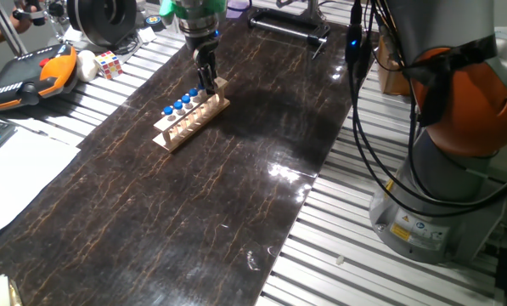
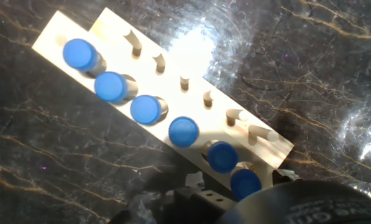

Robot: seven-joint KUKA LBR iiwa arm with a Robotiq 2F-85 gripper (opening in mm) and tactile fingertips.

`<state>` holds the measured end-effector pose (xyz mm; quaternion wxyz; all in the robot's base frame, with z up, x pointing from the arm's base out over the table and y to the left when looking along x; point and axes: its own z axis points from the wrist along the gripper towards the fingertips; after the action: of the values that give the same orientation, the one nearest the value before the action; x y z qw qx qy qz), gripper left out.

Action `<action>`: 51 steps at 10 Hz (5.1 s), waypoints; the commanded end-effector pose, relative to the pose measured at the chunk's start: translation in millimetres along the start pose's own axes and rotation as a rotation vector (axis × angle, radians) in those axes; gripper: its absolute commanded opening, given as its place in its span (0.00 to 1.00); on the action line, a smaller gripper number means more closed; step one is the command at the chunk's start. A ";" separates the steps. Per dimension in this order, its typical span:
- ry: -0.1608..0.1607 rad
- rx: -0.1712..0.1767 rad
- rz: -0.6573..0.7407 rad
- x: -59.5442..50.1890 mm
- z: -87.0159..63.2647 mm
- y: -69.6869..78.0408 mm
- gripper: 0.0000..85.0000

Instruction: Shake the test tube

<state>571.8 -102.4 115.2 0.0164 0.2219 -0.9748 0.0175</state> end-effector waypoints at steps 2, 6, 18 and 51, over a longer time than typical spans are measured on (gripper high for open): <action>0.003 -0.007 0.000 -0.5 -0.6 -1.4 0.61; 0.003 -0.012 -0.001 -0.7 -1.0 -2.4 0.50; 0.027 -0.025 -0.001 -2.9 -26.2 -5.2 0.31; 0.036 -0.082 0.191 -16.9 -166.5 56.4 0.15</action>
<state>566.6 -37.4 279.5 0.0412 0.1271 -0.9909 -0.0168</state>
